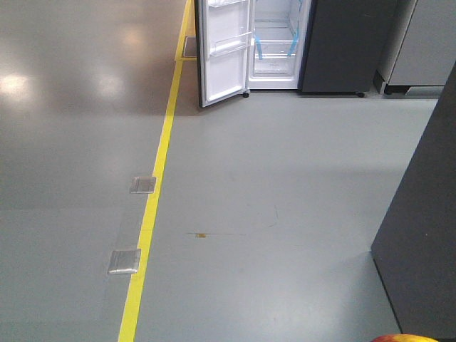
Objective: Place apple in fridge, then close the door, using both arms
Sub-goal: 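Drive the base toward the open refrigerator holding the apple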
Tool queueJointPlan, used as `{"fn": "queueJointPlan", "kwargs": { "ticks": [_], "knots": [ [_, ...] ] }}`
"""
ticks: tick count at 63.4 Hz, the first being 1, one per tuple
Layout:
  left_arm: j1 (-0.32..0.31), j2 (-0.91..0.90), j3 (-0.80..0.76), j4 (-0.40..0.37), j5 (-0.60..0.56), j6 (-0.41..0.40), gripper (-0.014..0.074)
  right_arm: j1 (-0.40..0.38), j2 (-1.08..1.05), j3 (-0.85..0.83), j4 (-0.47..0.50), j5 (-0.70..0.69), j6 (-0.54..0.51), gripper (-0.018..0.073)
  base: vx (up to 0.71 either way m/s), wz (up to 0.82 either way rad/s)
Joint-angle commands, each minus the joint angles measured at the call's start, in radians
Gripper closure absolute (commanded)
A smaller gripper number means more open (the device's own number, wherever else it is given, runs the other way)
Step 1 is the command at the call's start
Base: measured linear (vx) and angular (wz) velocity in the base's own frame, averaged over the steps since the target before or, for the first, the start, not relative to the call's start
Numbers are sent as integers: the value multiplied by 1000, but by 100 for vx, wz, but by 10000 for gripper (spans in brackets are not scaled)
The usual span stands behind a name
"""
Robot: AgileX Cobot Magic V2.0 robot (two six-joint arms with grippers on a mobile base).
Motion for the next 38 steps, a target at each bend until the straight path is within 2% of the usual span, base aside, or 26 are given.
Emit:
{"fn": "queueJointPlan", "kwargs": {
  "ticks": [1, 38],
  "knots": [
    [0, -17, 22, -2, -71, -3, 603, -3, 10, -23, 57, -43, -9, 203, 29, -3],
    [0, -17, 22, -2, -71, -3, 603, -3, 10, -23, 57, -42, -9, 203, 29, 1]
  ]
}}
